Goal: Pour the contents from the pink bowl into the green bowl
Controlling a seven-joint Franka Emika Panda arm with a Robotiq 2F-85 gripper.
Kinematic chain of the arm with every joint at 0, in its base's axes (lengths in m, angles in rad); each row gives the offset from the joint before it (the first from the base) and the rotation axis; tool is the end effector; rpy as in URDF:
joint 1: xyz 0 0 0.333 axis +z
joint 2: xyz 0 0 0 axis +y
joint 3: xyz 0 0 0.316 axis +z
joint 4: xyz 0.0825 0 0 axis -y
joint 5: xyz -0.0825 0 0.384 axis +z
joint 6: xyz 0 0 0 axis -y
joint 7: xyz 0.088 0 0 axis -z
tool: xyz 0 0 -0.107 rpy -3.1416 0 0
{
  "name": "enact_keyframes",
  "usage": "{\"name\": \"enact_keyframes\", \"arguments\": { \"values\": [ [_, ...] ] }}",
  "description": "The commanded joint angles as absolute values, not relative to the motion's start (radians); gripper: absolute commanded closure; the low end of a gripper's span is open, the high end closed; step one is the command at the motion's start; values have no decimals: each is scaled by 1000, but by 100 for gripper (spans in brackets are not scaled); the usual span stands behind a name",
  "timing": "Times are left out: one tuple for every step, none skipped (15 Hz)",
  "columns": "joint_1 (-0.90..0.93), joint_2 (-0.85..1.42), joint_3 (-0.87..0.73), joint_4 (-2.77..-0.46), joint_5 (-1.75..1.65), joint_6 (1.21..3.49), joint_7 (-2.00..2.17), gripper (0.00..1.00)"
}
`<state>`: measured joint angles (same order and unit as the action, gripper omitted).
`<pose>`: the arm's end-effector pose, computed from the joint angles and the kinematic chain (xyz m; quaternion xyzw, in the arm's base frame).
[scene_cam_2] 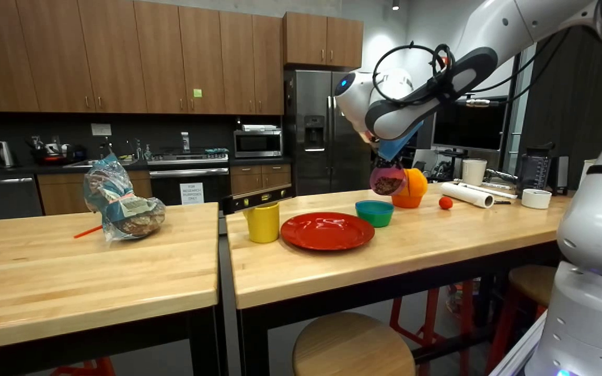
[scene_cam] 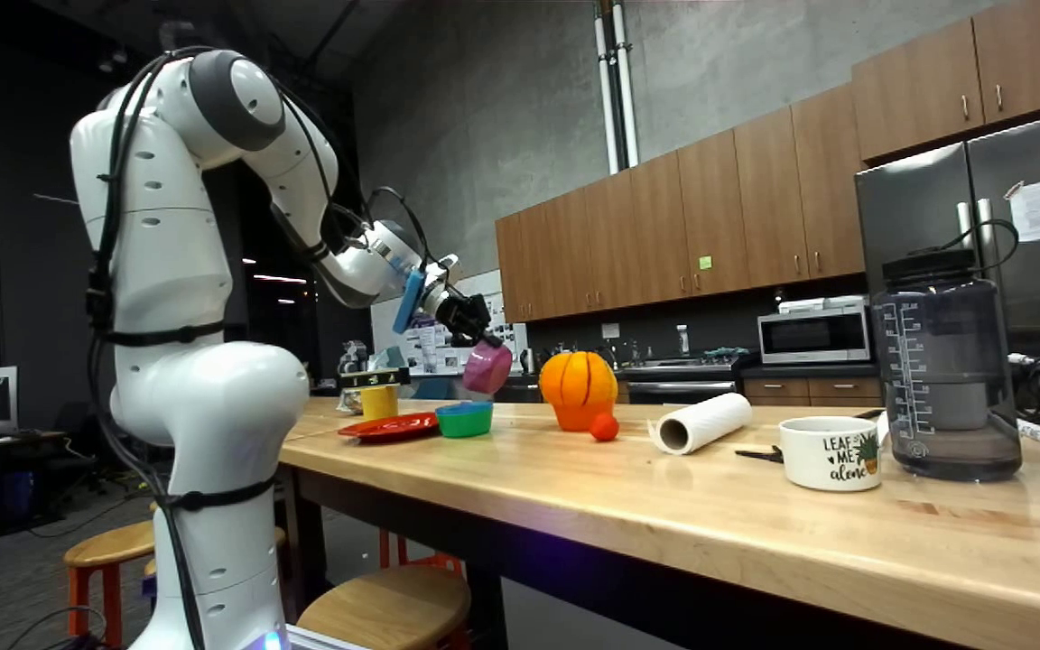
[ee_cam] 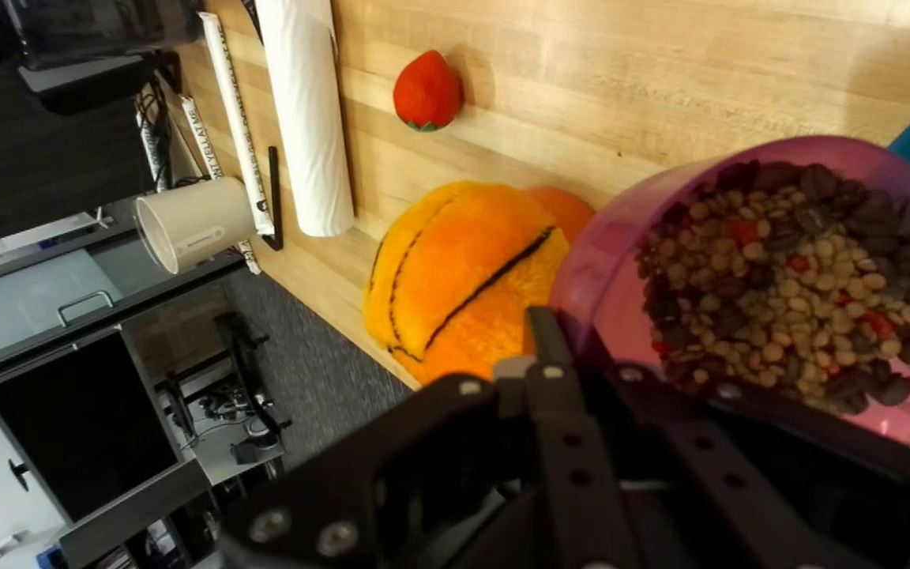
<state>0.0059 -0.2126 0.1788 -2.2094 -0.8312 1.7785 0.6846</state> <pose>0.4754 0.0274 0.4787 0.9045 -0.1042 0.0739 0.4069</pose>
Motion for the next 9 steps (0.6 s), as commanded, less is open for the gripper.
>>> {"name": "enact_keyframes", "arguments": {
  "values": [
    [42, -193, 186, -2201, -892, 1719, 728, 99],
    [51, -186, 189, -2202, -907, 1706, 737, 99],
    [59, -180, 191, -2201, -919, 1694, 747, 99],
    [69, -174, 194, -2201, -927, 1681, 753, 99],
    [78, -167, 196, -2200, -936, 1670, 761, 99],
    [86, -159, 200, -2198, -945, 1659, 769, 99],
    [94, -152, 202, -2196, -953, 1647, 775, 99],
    [102, -146, 204, -2195, -961, 1636, 783, 99],
    [110, -139, 206, -2193, -967, 1626, 786, 99]
  ]
}}
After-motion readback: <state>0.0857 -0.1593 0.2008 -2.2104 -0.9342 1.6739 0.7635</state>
